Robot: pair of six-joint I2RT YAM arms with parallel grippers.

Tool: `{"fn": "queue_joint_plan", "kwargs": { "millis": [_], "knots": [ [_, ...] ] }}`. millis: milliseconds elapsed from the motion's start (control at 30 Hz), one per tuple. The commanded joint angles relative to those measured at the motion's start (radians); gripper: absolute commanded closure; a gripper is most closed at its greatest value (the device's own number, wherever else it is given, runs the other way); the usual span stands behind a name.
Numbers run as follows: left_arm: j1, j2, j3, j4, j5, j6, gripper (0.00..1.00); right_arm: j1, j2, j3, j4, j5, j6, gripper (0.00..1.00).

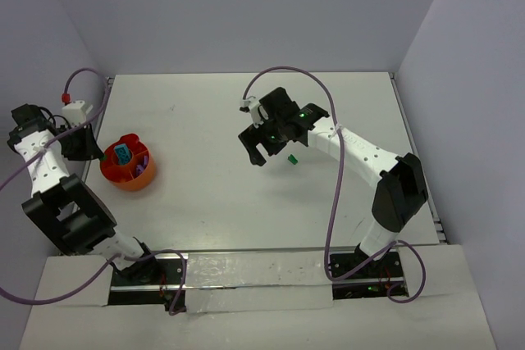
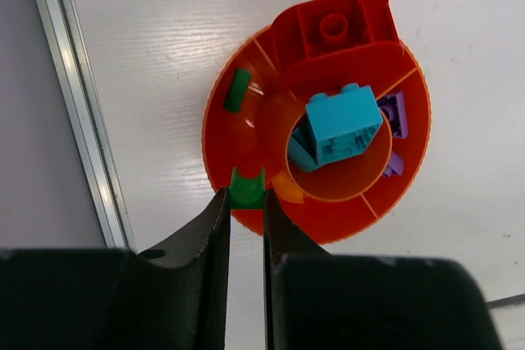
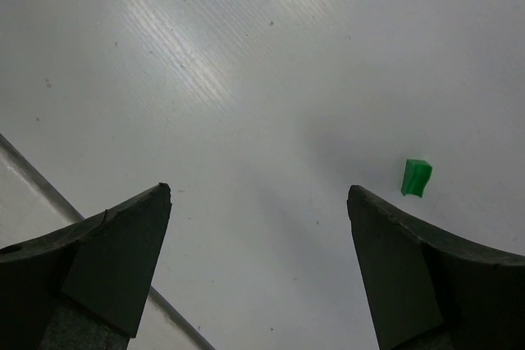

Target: Sort the legos into containers by color

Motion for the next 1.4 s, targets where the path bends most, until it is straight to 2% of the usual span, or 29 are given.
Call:
{"fn": "queue_joint_plan", "kwargs": {
  "millis": [0,233,400,700,900,1067,1167,1367],
  "knots": [
    [-0.026,0.017,0.0,0.08,-0.016,-0.026,0.93,-0.004,0.003,0.03,-0.006,-0.002,-0.011,0.05],
    [-0.049,0.043,-0.015,0.111,-0.027,-0.046,0.86,-0.002,0.004,0.018,-0.007,0.002,-0.013,0.05],
    [-0.049,0.048,-0.012,0.123,-0.031,-0.057,0.68,-0.003,0.005,0.019,-0.011,0.015,-0.013,0.05],
    [-0.051,0.01,0.016,0.114,-0.019,-0.064,0.5,-0.011,0.0,-0.011,-0.011,0.035,-0.017,0.08],
    [-0.048,-0.052,0.098,0.11,0.001,-0.085,0.49,-0.057,-0.017,-0.058,-0.003,0.061,-0.022,0.15],
    [-0.07,-0.107,0.245,0.107,0.08,-0.163,0.47,-0.123,0.011,-0.114,0.013,0.136,-0.036,0.24],
    [-0.138,-0.134,0.267,0.122,0.069,-0.191,0.46,-0.163,0.051,-0.125,0.014,0.184,-0.043,0.27],
    [-0.329,-0.212,0.195,0.184,-0.014,-0.213,0.45,-0.209,0.142,-0.11,0.04,0.235,-0.072,0.36]
  ]
}}
